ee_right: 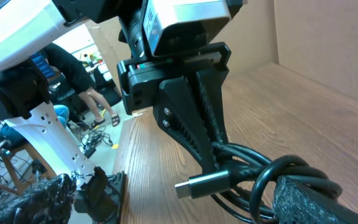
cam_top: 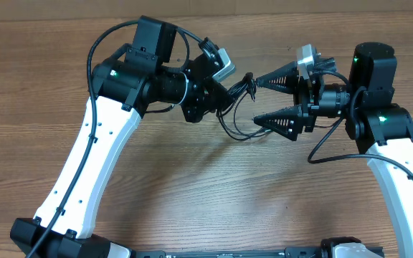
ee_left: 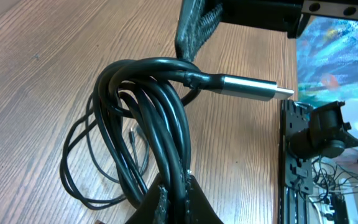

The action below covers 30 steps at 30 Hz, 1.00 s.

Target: Untangle cables

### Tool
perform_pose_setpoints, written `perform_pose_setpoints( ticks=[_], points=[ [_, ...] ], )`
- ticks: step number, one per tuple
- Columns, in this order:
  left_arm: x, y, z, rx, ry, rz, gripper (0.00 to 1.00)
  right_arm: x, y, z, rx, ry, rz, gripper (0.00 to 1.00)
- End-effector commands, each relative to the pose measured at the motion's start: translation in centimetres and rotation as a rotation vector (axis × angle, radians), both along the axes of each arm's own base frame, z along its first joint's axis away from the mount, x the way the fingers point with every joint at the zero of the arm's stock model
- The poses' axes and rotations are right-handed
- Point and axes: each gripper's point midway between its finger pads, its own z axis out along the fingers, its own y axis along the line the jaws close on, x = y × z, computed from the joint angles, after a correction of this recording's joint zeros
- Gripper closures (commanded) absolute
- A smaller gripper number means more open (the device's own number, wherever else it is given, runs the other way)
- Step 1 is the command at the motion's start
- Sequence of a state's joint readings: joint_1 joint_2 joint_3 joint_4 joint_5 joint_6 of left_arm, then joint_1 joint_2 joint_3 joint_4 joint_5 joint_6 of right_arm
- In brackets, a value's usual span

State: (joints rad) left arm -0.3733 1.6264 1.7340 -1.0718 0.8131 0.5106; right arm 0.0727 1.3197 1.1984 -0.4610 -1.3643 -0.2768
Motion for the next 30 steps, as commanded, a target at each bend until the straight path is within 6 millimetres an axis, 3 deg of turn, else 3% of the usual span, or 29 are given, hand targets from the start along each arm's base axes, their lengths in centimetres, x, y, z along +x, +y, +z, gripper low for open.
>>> perform_pose_setpoints(
  ticks=[1,13,21,30],
  points=[
    [-0.8,-0.6,0.6,-0.035,-0.041,-0.075,0.96,-0.2,0.1,0.8,0.009,-0.012,0.012,0.00],
    [-0.3,-1.1,1.3,-0.067,-0.083,-0.088,0.96,1.2,0.2,-0.4,-0.002,0.126,-0.030,0.00],
    [-0.1,-1.3,1.5,-0.073,-0.099,-0.092,0.96,1.2,0.2,-0.4,-0.001,0.126,-0.030,0.01],
    [-0.2,-2.1,0.6,-0.038,-0.102,-0.100,0.96,1.2,0.2,-0.1,0.007,0.119,-0.022,0.13]
  ],
)
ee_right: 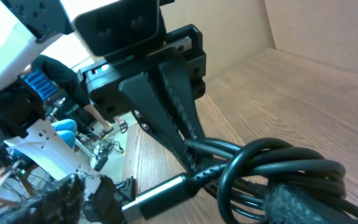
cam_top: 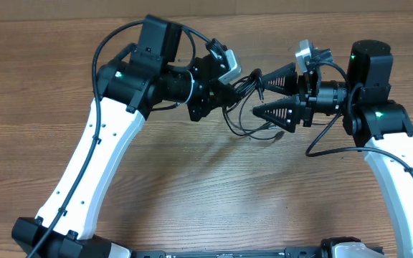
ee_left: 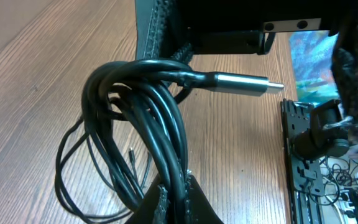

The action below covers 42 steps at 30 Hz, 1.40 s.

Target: Untangle cables

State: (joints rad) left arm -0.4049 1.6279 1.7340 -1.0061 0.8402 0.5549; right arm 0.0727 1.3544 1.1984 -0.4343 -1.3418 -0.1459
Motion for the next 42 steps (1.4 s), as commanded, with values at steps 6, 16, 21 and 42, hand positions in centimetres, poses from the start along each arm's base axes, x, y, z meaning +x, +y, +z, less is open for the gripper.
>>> perform_pose_setpoints(
  ticks=[6,16,21,42],
  points=[
    [0.08,-0.66,-0.25,-0.001,-0.015,-0.022,0.96,-0.11,0.19,0.82,0.006,-0.018,0.010,0.32],
    [0.10,-0.65,-0.27,0.000,-0.016,-0.021,0.96,-0.10,0.19,0.81,0.006,-0.018,0.010,0.89],
    [0.10,-0.65,-0.27,0.000,-0.016,-0.021,0.96,-0.09,0.19,0.81,0.006,-0.018,0.009,0.96],
    [0.85,-0.18,-0.87,0.045,-0.036,0.017,0.96,0.18,0.15,0.66,-0.002,-0.007,-0.007,0.18]
  ],
)
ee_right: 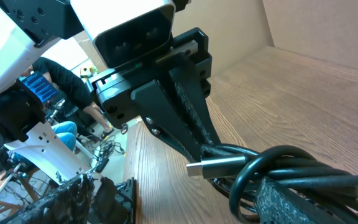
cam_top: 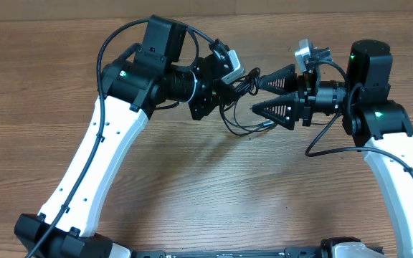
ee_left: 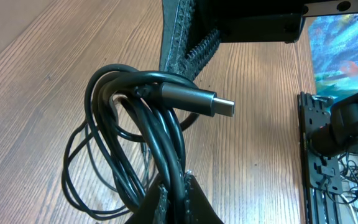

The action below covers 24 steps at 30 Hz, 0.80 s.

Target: Untangle cables

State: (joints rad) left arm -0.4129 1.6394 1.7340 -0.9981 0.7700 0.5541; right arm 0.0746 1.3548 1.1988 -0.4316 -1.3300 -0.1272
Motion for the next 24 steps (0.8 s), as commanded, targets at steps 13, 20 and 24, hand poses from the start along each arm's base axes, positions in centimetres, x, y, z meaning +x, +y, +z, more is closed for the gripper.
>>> perform_pose_setpoints(
  ticks=[13,20,24],
  points=[
    [0.0,-0.3,0.1,0.025,-0.207,-0.145,0.96,0.8,0.0,0.3,-0.014,0.048,-0.052,0.21],
    [0.8,-0.4,0.2,0.051,-0.281,-0.147,0.96,0.8,0.0,0.3,-0.015,0.047,-0.053,0.24],
    [0.7,-1.2,0.5,0.042,-0.307,-0.161,0.96,1.2,-0.1,0.1,-0.026,0.053,-0.076,0.26]
  ],
)
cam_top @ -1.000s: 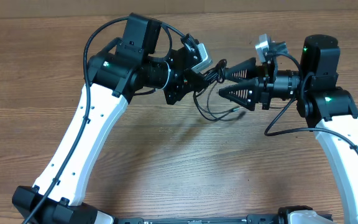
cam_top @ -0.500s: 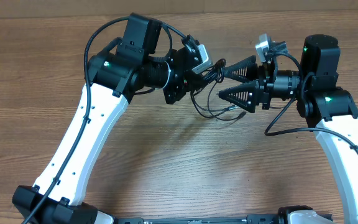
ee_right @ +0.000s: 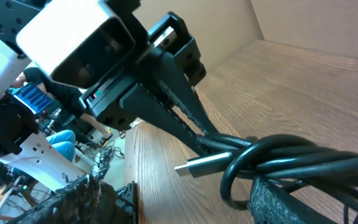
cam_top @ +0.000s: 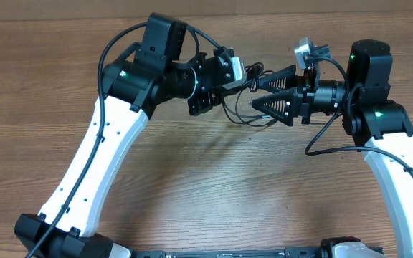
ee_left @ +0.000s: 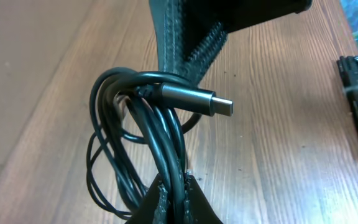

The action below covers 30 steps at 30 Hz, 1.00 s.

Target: Untangle cables

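A bundle of thick black cable with a silver-tipped plug hangs above the wooden table. My left gripper is shut on its strands. Thinner black cable loops dangle below the bundle. My right gripper is open, facing the left gripper. One of its ribbed fingers lies against the top of the coil, the other stays clear. In the right wrist view the coil and plug sit just over that gripper's right finger.
The wooden table spreads under both arms. Both white arm links run back to the front edge at the left and right. The right arm's own cable hangs in a loop beside it.
My left gripper has shifted a little right and farther back with the bundle, closer to the right gripper. The bundle is tilted more steeply, with the plug still sticking out sideways.
Throughout, my left gripper stayed shut on the bundle. First the right gripper stood wide open just right of it. Then it had closed in, fingers either side of the coil, plug sticking out long. Later the plug sat shorter against the coil, as now.
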### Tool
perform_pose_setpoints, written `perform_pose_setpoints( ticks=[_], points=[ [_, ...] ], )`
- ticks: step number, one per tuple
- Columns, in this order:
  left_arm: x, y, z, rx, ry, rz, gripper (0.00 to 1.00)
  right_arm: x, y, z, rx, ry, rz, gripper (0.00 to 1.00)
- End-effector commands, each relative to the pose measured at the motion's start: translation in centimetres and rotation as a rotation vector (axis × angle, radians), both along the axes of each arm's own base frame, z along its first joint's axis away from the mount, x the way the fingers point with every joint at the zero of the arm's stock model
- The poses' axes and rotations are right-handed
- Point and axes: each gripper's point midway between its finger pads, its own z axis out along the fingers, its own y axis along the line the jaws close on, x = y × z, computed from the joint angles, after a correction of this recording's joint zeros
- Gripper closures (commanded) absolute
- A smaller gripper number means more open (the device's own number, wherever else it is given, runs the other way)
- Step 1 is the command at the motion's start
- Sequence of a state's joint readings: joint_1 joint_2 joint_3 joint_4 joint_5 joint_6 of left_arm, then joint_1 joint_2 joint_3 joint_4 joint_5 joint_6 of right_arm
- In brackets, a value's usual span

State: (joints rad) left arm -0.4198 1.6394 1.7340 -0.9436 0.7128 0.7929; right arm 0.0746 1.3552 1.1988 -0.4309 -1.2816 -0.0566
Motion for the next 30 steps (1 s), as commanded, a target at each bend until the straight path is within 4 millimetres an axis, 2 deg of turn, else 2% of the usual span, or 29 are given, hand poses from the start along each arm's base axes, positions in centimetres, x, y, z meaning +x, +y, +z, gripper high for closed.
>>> perform_pose_setpoints(
  ticks=[1,9,13,16,19,20,21,30],
  points=[
    [-0.6,-1.3,0.4,-0.009,-0.051,-0.062,0.96,0.8,-0.1,0.3,-0.019,0.002,-0.046,0.26],
    [-0.9,-2.4,-0.5,0.073,-0.095,-0.041,0.96,1.2,-0.2,0.3,-0.026,-0.001,-0.069,0.35],
    [-1.2,-2.7,-0.5,0.072,-0.095,-0.052,0.96,1.2,-0.2,0.3,-0.027,-0.001,-0.070,0.51],
    [-1.2,-2.7,-0.5,0.072,-0.094,-0.051,0.96,1.4,-0.2,0.2,-0.032,0.000,-0.079,0.60],
    [-1.2,-2.7,-0.5,0.072,-0.094,-0.052,0.96,2.0,-0.5,-0.1,-0.048,0.016,-0.119,0.81],
    [-1.2,-2.7,-0.5,0.071,-0.091,-0.049,0.96,2.1,-0.5,-0.2,-0.051,0.017,-0.126,0.91],
    [-1.2,-2.7,-0.5,0.070,-0.088,-0.047,0.96,2.1,-0.5,-0.2,-0.052,0.016,-0.127,0.95],
    [-1.2,-2.7,-0.6,0.069,-0.073,-0.039,0.96,2.7,-0.8,-0.5,-0.072,0.014,-0.166,0.96]
  ],
)
